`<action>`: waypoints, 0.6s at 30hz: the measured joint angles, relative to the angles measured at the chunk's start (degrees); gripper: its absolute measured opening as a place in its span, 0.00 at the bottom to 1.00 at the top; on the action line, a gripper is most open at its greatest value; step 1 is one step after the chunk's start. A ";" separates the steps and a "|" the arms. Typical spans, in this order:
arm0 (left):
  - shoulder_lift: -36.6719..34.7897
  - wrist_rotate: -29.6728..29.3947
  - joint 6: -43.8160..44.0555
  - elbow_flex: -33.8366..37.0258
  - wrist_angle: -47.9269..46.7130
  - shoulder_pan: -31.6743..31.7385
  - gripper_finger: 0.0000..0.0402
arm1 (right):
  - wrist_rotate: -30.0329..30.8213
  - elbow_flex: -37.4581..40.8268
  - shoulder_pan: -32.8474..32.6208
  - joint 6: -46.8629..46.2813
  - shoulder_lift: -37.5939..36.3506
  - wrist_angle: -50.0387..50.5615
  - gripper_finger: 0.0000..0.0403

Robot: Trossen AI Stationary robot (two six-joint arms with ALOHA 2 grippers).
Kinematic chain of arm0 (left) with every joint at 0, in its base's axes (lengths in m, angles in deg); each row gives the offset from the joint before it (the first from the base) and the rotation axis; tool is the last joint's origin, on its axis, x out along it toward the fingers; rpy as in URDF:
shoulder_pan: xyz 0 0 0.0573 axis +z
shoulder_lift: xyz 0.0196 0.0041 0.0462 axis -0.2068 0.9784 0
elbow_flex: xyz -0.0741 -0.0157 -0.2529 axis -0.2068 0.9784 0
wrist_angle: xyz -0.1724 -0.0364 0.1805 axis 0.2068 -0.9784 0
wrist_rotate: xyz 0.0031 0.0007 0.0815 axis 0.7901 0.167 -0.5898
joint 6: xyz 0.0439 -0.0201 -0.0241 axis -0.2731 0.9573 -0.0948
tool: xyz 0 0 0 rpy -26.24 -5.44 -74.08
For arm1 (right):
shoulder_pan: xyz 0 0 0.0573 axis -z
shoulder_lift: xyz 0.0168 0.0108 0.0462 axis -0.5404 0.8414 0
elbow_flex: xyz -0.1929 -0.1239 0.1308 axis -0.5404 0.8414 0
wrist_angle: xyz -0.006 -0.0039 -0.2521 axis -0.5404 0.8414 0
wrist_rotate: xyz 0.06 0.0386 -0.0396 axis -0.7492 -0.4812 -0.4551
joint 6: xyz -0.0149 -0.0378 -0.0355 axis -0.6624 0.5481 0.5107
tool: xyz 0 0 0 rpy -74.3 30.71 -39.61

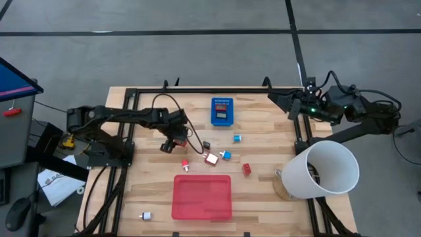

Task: Pick & Place Office items
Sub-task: Put the red digital clock into the blue bin

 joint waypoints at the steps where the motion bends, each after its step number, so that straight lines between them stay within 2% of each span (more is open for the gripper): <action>1: 0.79 0.39 0.28 0.04 -0.21 0.17 0.63 | 0.00 0.00 0.00 -0.04 0.31 -0.22 0.30; 12: 7.66 0.12 0.67 0.07 6.00 0.34 0.60 | -0.02 0.00 -0.06 -0.61 2.09 -1.28 0.30; 18: 11.52 0.78 0.85 -0.05 6.36 0.29 0.56 | 0.00 0.00 -0.25 -1.07 2.09 -1.39 0.30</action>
